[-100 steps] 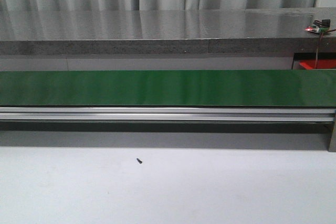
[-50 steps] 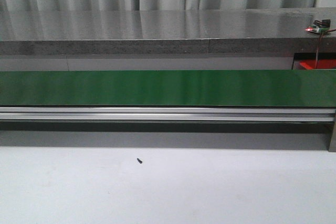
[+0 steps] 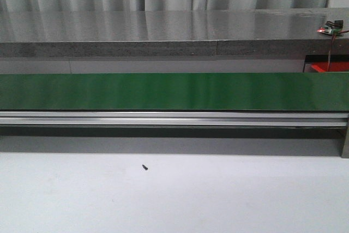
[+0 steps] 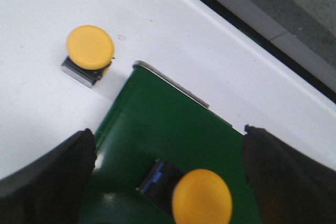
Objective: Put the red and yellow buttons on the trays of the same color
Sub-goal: 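Grasp the second yellow push-button with the left gripper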
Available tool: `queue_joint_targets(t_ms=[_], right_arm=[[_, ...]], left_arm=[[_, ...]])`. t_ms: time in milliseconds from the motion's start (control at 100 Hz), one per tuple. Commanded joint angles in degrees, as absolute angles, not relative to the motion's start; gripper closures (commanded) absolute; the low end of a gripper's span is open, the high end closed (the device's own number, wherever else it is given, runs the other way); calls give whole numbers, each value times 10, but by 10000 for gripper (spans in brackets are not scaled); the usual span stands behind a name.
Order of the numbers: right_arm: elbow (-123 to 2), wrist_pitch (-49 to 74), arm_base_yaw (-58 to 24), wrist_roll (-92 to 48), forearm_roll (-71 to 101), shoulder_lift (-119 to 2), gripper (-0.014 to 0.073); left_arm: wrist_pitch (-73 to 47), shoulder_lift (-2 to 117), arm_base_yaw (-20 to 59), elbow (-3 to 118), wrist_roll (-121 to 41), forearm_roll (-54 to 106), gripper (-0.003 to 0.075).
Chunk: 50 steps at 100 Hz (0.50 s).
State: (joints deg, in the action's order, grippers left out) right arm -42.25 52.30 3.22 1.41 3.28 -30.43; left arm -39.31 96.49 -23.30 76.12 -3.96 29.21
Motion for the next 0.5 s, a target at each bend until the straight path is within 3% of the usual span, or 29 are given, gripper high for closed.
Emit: queue_joint_targets(t_ms=[0,490], right_arm=[[-438,486,31,11,32,-306,661],[-438,486,31,11,32,-306,661]], left_arm=[[-364,946,-245,778,-25,312,153],[-242,1045,-249,778,-18,343,153]])
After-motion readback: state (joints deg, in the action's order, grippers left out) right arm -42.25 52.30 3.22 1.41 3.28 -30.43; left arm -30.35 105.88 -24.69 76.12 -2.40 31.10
